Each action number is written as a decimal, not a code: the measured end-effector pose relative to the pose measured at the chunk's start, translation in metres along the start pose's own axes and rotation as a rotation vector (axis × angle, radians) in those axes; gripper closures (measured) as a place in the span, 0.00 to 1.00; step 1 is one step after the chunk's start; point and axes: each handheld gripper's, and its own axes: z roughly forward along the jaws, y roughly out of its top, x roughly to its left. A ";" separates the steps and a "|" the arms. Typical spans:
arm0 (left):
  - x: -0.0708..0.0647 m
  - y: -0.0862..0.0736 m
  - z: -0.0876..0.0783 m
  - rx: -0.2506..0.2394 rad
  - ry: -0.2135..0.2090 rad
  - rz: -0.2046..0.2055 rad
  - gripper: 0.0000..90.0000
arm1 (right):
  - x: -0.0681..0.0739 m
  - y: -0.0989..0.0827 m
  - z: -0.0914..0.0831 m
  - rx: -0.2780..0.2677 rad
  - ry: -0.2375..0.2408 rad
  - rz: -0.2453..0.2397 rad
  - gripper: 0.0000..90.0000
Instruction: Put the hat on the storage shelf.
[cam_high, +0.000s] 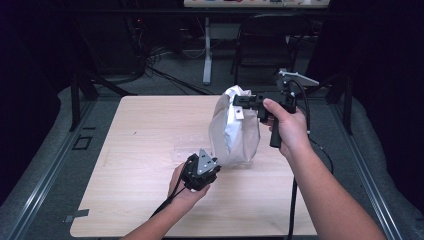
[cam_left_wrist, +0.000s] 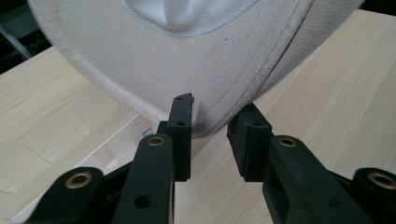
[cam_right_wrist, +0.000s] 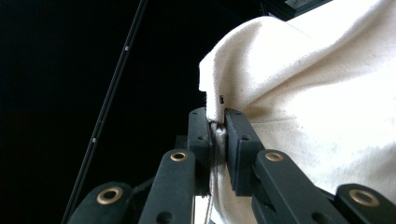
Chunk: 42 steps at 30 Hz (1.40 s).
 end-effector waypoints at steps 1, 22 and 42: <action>0.002 0.000 -0.001 0.001 0.003 -0.001 0.81 | 0.000 0.000 0.001 -0.004 -0.002 0.001 0.91; 0.025 -0.009 0.006 -0.003 0.029 -0.112 0.92 | -0.006 0.003 0.025 0.029 -0.040 -0.008 0.91; 0.040 -0.017 0.013 -0.028 -0.004 -0.215 0.93 | -0.016 0.008 0.047 0.041 -0.078 -0.003 0.91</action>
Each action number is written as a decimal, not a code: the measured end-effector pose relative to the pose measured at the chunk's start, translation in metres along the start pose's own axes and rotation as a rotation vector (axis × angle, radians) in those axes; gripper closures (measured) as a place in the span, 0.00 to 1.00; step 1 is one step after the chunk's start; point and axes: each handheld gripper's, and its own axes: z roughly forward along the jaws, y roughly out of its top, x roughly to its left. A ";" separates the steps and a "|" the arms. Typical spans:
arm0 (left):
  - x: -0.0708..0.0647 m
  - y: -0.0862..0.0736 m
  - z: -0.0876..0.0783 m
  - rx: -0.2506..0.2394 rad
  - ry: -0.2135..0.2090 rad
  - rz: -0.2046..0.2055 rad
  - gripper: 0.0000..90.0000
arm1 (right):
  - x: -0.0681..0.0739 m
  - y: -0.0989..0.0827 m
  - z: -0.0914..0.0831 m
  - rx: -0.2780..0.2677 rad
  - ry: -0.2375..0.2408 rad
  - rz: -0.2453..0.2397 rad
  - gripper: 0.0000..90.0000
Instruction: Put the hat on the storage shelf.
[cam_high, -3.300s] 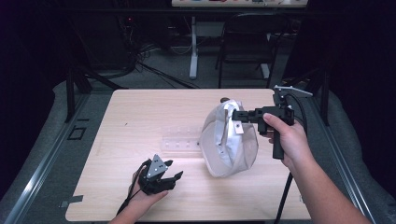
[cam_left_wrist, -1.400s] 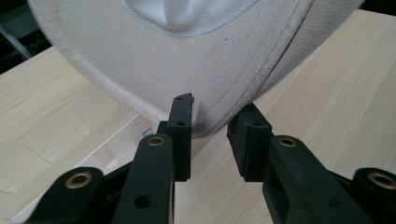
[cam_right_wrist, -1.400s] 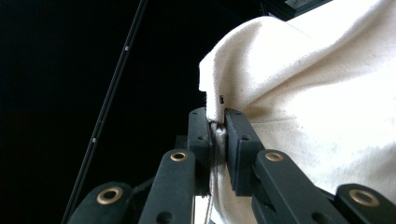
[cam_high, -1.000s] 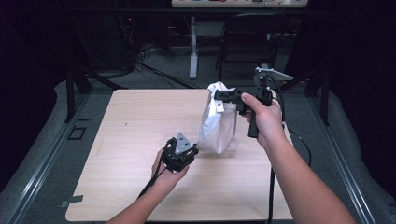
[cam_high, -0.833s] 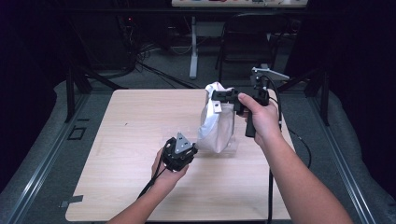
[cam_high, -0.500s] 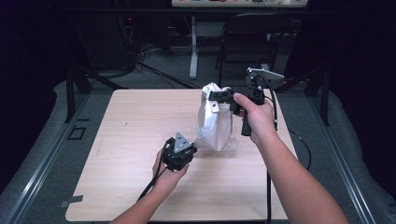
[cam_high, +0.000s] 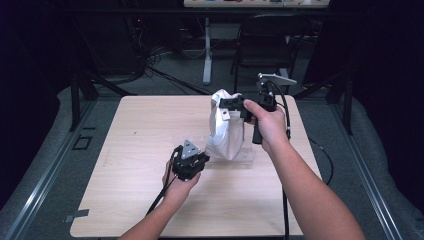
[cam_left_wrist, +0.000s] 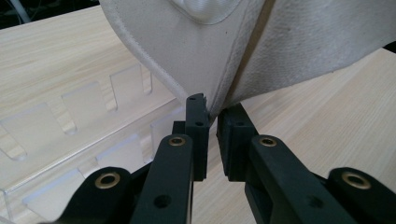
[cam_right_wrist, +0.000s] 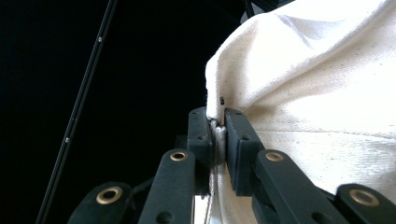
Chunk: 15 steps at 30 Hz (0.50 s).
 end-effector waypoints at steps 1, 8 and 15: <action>0.000 0.000 0.000 0.001 0.003 -0.002 0.93 | -0.001 0.000 0.001 0.000 -0.001 0.003 0.91; 0.000 -0.005 0.000 0.004 0.009 -0.008 0.94 | -0.005 -0.001 0.006 0.007 0.003 0.009 0.91; 0.001 -0.008 0.002 0.016 0.015 -0.017 0.94 | -0.009 -0.003 0.007 0.009 -0.002 0.013 0.91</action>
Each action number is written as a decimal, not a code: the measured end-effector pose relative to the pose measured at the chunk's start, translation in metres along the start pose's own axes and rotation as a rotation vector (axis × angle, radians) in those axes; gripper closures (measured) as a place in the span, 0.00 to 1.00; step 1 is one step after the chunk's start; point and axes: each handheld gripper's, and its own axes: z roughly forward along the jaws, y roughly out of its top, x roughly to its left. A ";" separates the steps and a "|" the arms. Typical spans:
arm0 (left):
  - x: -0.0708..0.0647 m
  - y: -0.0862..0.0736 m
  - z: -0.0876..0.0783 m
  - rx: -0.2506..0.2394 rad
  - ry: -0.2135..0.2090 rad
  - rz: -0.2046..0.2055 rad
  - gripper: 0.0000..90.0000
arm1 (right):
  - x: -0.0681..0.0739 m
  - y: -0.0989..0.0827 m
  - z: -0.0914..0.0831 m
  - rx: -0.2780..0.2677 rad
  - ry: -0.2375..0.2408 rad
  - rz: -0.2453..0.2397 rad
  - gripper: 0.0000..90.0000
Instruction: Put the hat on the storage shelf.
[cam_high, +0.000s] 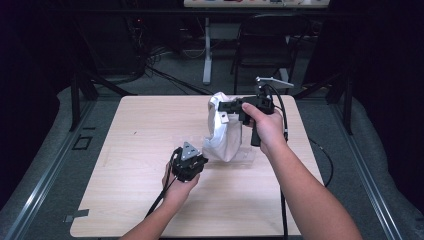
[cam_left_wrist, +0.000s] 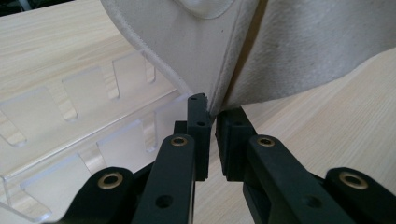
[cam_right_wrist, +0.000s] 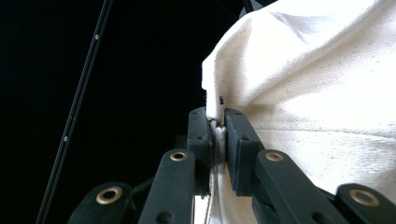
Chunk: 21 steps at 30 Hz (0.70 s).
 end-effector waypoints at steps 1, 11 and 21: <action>0.000 -0.001 0.001 -0.001 0.000 -0.001 0.94 | -0.001 0.000 0.000 0.001 0.000 0.002 0.91; -0.001 -0.004 0.006 0.031 0.012 -0.009 0.95 | -0.008 -0.003 0.002 0.007 -0.016 0.002 0.91; 0.006 -0.008 0.007 0.074 -0.012 -0.051 0.95 | -0.019 -0.006 0.005 0.015 -0.038 0.015 0.91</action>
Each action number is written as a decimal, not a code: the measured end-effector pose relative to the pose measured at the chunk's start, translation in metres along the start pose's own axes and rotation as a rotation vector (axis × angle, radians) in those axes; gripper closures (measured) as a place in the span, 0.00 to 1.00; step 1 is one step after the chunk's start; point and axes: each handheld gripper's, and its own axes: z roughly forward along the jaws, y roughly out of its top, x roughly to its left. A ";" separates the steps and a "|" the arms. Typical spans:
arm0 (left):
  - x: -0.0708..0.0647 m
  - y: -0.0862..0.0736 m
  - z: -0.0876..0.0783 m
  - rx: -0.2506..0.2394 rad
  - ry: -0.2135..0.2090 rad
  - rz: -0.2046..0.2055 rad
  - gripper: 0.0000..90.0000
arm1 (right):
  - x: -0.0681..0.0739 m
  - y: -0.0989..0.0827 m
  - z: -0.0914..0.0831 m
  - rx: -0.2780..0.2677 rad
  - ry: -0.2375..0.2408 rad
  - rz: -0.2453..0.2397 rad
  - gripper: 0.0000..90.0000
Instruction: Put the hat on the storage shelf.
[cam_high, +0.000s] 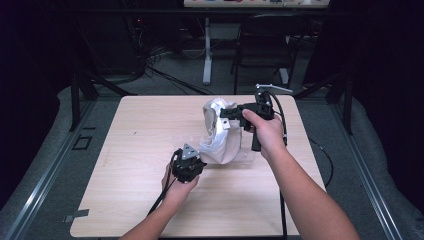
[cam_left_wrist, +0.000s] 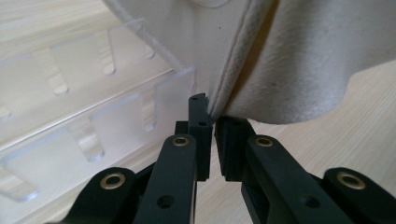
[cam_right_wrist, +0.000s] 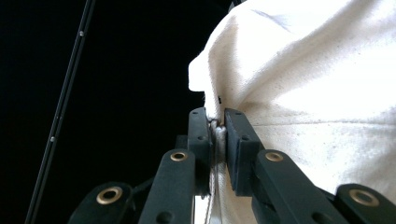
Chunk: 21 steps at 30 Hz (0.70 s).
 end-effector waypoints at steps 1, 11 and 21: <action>0.003 -0.002 0.001 0.007 -0.014 -0.014 0.95 | 0.000 0.000 0.000 -0.001 -0.006 -0.003 0.91; 0.000 -0.009 0.007 0.006 0.005 -0.006 0.95 | -0.007 -0.002 0.004 0.005 -0.021 0.003 0.91; 0.000 -0.009 0.005 -0.005 -0.003 -0.018 0.91 | -0.007 -0.003 0.001 0.007 -0.020 -0.001 0.91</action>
